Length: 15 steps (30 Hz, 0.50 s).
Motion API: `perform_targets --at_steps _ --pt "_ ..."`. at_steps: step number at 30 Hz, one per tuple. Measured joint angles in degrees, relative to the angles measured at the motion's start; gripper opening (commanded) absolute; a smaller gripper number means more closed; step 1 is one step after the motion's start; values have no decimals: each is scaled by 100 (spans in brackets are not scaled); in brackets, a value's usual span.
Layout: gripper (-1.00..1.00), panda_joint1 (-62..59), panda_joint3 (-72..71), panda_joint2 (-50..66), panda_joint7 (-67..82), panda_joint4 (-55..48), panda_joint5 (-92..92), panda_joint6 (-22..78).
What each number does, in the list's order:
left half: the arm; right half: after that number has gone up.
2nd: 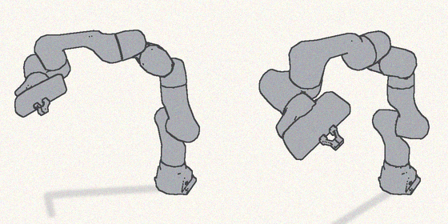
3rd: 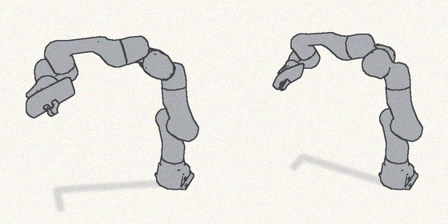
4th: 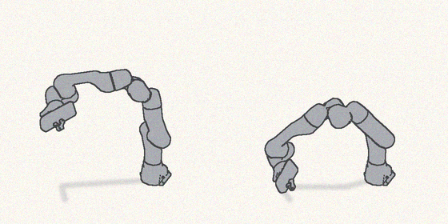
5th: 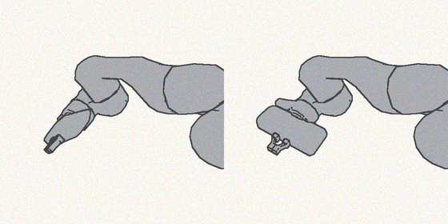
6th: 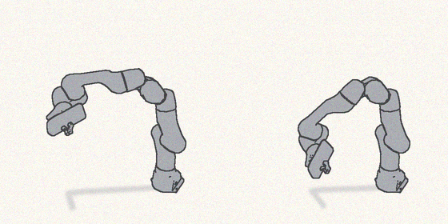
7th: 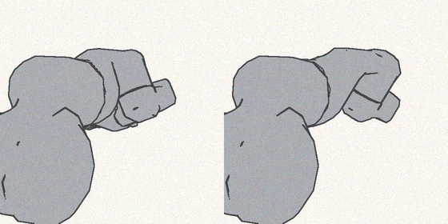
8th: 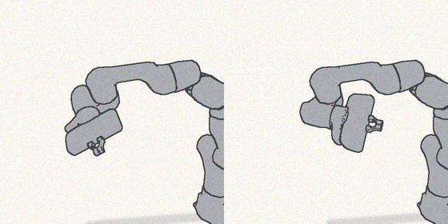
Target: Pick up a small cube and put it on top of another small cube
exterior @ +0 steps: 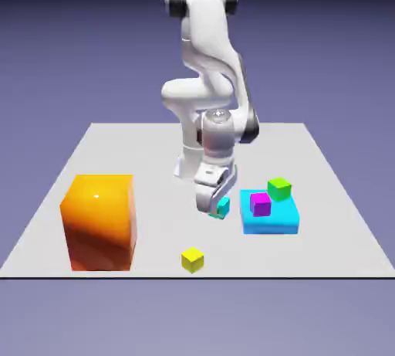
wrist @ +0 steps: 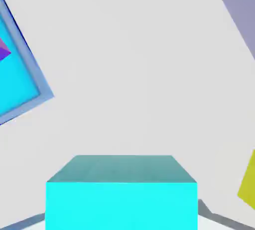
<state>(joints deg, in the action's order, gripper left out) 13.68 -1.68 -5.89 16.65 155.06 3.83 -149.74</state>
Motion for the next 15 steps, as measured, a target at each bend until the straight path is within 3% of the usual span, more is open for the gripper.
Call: perform_targets --at_steps 7,12,13,15 --pt "-100 1057 -304 -1019 789 -42 -3 1076" --pt "-100 1054 -336 10 750 172 -45 -168" --pt "100 1054 -338 72 748 184 -48 -244" --pt "100 1053 -339 72 747 184 -49 -250"
